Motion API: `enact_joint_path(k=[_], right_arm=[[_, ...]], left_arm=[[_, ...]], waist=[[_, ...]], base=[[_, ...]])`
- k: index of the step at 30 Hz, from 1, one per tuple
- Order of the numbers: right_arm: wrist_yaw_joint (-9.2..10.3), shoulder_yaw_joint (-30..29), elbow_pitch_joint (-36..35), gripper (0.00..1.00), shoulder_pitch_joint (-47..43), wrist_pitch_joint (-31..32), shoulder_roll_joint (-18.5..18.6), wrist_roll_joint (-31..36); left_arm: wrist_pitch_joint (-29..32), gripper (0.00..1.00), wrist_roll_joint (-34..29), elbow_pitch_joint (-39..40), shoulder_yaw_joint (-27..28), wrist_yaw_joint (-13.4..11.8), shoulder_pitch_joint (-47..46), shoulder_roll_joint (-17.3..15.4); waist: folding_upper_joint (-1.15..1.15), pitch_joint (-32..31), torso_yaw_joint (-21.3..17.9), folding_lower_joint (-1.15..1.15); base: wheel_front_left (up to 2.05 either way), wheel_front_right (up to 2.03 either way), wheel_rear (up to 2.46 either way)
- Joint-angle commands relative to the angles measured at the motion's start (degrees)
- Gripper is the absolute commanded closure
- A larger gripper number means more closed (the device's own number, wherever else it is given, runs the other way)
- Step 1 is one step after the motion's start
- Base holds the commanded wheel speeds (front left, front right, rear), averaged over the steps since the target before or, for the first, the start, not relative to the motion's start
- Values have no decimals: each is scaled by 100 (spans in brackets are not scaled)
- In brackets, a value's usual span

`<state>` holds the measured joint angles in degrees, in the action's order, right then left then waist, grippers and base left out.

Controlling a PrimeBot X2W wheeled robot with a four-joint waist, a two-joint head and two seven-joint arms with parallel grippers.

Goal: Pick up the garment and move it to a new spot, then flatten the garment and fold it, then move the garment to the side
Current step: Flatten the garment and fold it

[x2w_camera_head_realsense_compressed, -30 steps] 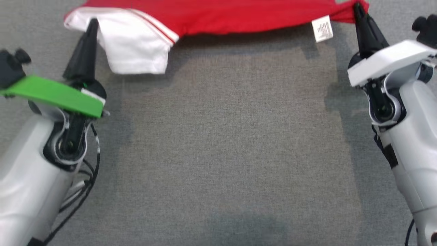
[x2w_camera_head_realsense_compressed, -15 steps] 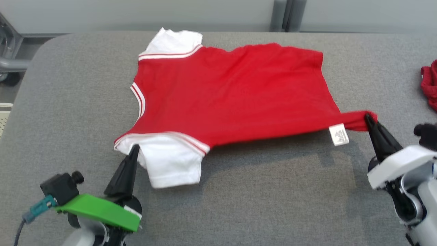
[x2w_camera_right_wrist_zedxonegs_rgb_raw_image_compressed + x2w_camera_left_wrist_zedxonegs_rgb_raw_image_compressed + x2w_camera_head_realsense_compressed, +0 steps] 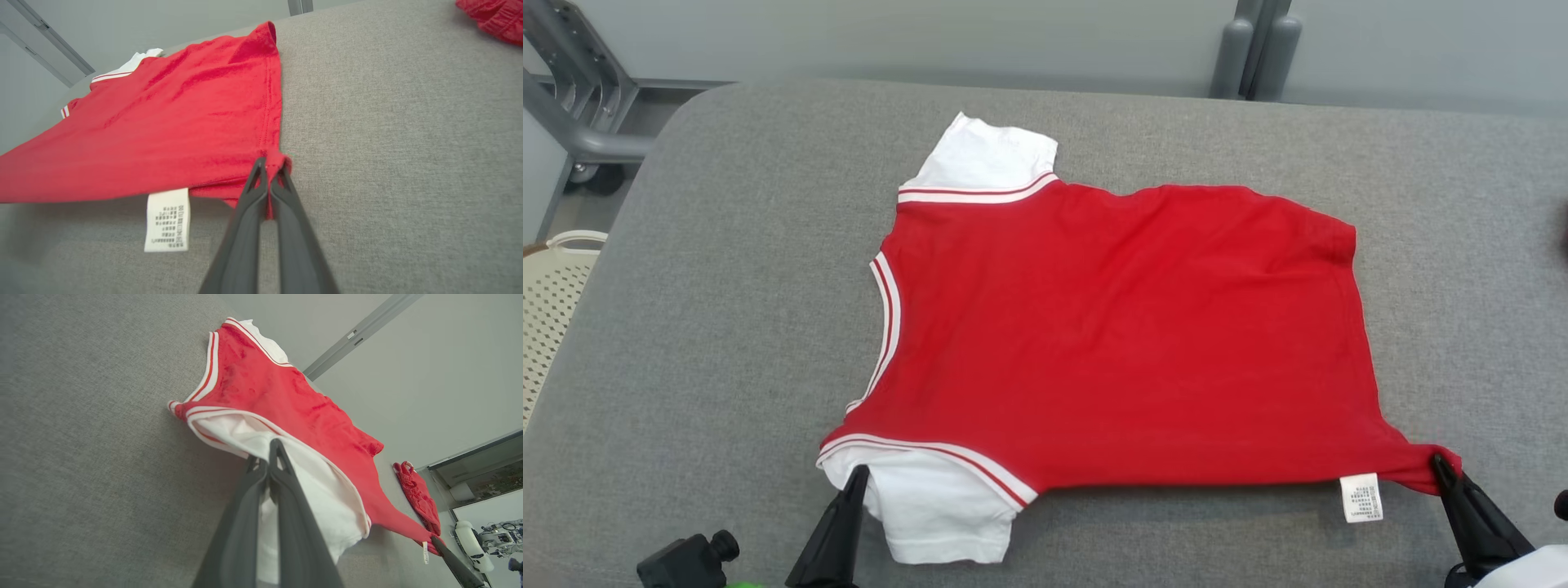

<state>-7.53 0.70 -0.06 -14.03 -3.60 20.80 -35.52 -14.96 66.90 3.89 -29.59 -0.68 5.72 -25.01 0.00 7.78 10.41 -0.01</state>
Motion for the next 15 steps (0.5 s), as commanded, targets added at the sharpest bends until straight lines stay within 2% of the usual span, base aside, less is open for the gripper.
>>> enact_joint_path(k=[1, 5, 9, 14, 15], right_arm=[[8, -50, -123, 100, -88, 21, -26, 70], [8, -70, -571, 100, -148, 162, -235, 245], [7, -39, -812, 100, 30, 365, -333, 227], [7, -72, -1030, 100, 473, 642, -354, 68], [5, -1, -1033, 100, 882, 812, -390, 6]], left_arm=[[-24, 100, -90, 48, 67, -46, 52, -67], [-11, 100, -98, 234, 230, -126, 13, -129], [353, 100, -82, 490, 236, -228, -281, -333], [922, 100, 291, 882, 381, -533, -636, -495], [1188, 100, 391, 992, 470, -735, -849, -586]], waist=[[0, 212, -68, 1], [0, 429, -205, 1], [0, 575, -286, 1], [0, 785, -456, 1], [0, 901, -567, 1]], base=[[0, 0, 0], [0, 0, 0], [0, 0, 0], [0, 0, 0], [0, 0, 0]])
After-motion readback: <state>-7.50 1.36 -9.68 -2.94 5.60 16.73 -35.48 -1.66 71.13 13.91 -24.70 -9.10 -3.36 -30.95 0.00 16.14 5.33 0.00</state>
